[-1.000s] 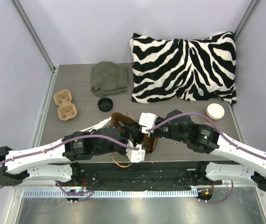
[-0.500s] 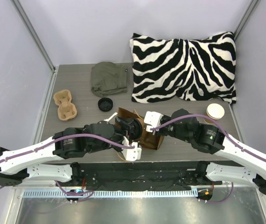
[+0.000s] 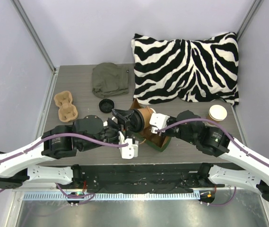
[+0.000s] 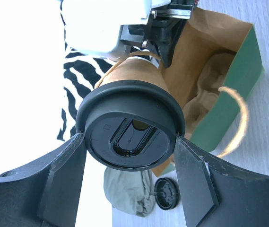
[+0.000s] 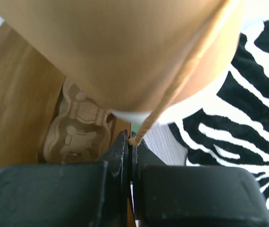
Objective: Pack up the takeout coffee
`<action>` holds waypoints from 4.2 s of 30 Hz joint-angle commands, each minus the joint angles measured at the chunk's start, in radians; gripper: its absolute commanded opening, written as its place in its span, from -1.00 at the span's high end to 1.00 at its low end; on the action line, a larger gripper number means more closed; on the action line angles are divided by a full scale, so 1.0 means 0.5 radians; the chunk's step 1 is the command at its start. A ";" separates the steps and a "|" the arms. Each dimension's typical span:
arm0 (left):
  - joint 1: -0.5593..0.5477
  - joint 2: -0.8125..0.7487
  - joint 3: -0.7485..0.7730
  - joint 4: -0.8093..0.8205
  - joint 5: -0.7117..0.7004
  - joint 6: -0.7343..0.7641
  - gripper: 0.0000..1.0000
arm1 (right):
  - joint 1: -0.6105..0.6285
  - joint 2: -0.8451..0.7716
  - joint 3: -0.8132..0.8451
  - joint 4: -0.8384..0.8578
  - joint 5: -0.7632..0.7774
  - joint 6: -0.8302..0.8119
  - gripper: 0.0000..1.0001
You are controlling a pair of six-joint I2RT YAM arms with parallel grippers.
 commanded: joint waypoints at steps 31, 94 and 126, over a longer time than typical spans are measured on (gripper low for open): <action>0.855 0.291 0.573 -0.454 -0.420 -0.725 1.00 | -0.178 -0.188 -0.041 -0.194 0.070 -0.093 0.98; 1.488 0.681 -0.709 -0.041 0.390 -1.717 -0.30 | -0.255 -0.161 -0.011 -0.222 0.040 -0.093 0.98; 1.491 0.748 -0.749 0.030 0.283 -1.695 -0.13 | -0.264 -0.191 -0.017 -0.219 0.027 -0.117 0.98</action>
